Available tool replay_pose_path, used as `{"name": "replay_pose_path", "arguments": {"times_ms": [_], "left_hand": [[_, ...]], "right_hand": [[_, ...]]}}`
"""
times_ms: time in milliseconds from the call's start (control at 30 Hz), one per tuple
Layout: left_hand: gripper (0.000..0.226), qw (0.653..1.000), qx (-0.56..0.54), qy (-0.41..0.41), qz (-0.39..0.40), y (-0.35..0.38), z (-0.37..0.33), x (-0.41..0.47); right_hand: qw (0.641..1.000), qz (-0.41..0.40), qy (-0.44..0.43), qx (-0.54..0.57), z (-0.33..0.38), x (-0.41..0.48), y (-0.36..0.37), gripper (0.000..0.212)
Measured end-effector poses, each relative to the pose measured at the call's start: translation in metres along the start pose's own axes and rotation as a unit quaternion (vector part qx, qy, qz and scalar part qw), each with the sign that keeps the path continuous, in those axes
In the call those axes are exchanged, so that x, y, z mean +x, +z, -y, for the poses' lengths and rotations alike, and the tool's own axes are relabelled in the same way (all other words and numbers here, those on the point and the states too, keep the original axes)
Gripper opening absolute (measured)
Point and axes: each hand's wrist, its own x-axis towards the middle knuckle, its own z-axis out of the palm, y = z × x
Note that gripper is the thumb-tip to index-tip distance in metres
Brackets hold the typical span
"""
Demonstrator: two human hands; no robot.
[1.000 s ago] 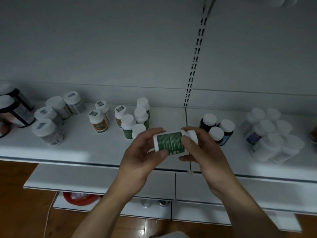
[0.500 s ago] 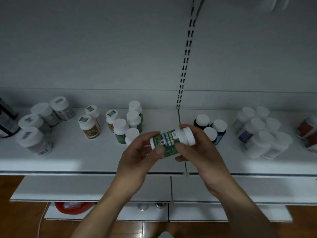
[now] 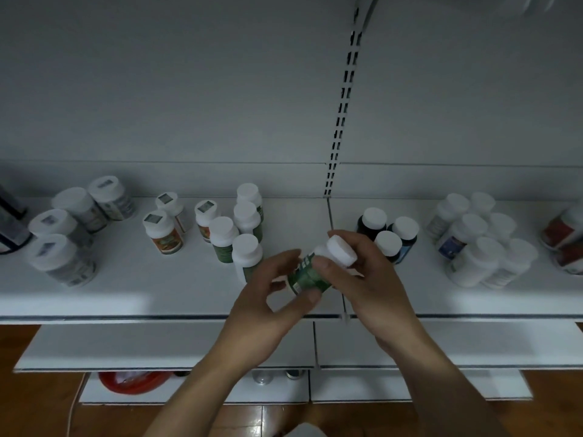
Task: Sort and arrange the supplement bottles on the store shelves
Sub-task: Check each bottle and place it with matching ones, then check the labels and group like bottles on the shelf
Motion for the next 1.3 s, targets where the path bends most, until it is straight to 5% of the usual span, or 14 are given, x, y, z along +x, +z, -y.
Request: {"name": "replay_pose_path", "arguments": {"times_ms": [200,333,500,667,1133,1300], "left_hand": [[0.052,0.993,0.098,0.057,-0.016,0.016,0.009,0.007],[0.045,0.998,0.049,0.024,-0.036,0.029,0.024,0.015],[0.048,0.998,0.036,0.010,-0.059,0.041,0.046,0.039],[0.043,0.991,0.047,0.070,-0.099,0.050,0.064,0.074],[0.028,0.980,0.021,0.053,-0.189,0.046,0.048,0.137],[0.044,0.982,0.018,0.009,-0.186,0.045,0.053,0.141]], "right_hand": [[0.993,0.012,-0.013,-0.121,-0.008,-0.005,0.004,0.047],[0.985,-0.017,-0.013,-0.171,-0.011,0.001,-0.015,0.045],[0.944,-0.148,-0.044,-0.292,-0.017,0.021,-0.049,0.036],[0.901,-0.144,-0.050,-0.407,-0.026,0.035,-0.063,0.035],[0.906,-0.127,-0.041,-0.402,-0.032,0.032,-0.062,0.034],[0.920,-0.128,-0.045,-0.367,-0.036,0.029,-0.058,0.031]]}}
